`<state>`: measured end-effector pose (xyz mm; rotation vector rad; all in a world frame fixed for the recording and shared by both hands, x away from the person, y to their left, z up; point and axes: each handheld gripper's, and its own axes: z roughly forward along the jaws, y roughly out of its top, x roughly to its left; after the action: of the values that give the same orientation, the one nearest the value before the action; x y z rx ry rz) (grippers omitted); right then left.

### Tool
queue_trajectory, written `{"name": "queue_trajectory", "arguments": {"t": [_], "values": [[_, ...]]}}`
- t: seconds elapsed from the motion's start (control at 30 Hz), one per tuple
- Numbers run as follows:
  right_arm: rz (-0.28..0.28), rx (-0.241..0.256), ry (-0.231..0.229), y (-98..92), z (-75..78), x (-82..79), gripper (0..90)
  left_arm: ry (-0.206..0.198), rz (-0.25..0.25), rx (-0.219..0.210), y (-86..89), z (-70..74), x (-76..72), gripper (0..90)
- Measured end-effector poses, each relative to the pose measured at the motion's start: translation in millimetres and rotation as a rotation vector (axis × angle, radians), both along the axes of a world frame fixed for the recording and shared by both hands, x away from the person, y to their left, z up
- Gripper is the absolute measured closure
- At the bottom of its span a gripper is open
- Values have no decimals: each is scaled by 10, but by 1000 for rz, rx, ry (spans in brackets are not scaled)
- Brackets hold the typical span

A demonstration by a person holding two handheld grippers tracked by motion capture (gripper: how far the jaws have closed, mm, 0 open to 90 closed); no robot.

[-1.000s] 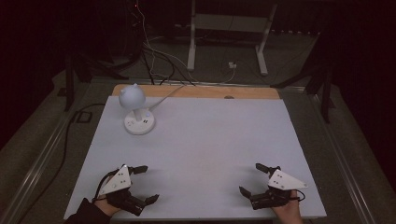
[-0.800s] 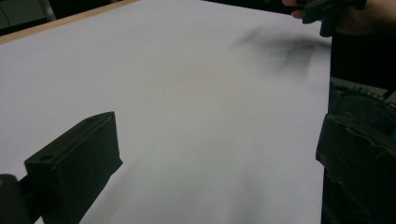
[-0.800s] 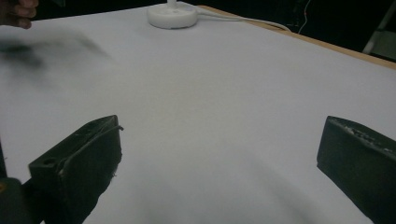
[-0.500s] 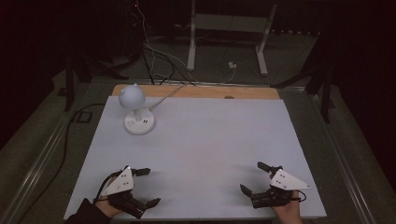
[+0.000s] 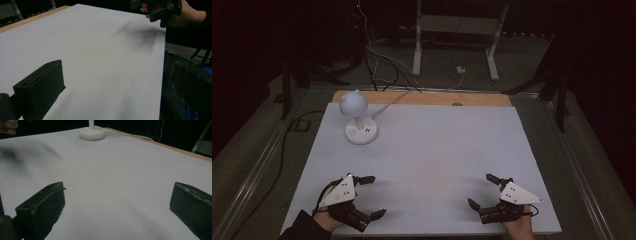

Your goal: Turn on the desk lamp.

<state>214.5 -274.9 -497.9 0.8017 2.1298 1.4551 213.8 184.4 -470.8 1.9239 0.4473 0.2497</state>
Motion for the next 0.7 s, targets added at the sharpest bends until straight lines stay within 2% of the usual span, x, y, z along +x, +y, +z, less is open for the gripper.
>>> {"name": "queue_trajectory", "arguments": {"t": [0.17, 0.3, 0.7], "values": [[-4, 1, 1, -6, -2, 1, 0, -1, 21, -9, 26, 91, 48, 3], [-1, -9, 5, 1, -13, 5, 0, -21, 45, -14, 43, 142, 91, 3], [-2, -4, 8, -9, -15, 9, 0, -24, 119, -24, 75, 263, 244, 3]]}}
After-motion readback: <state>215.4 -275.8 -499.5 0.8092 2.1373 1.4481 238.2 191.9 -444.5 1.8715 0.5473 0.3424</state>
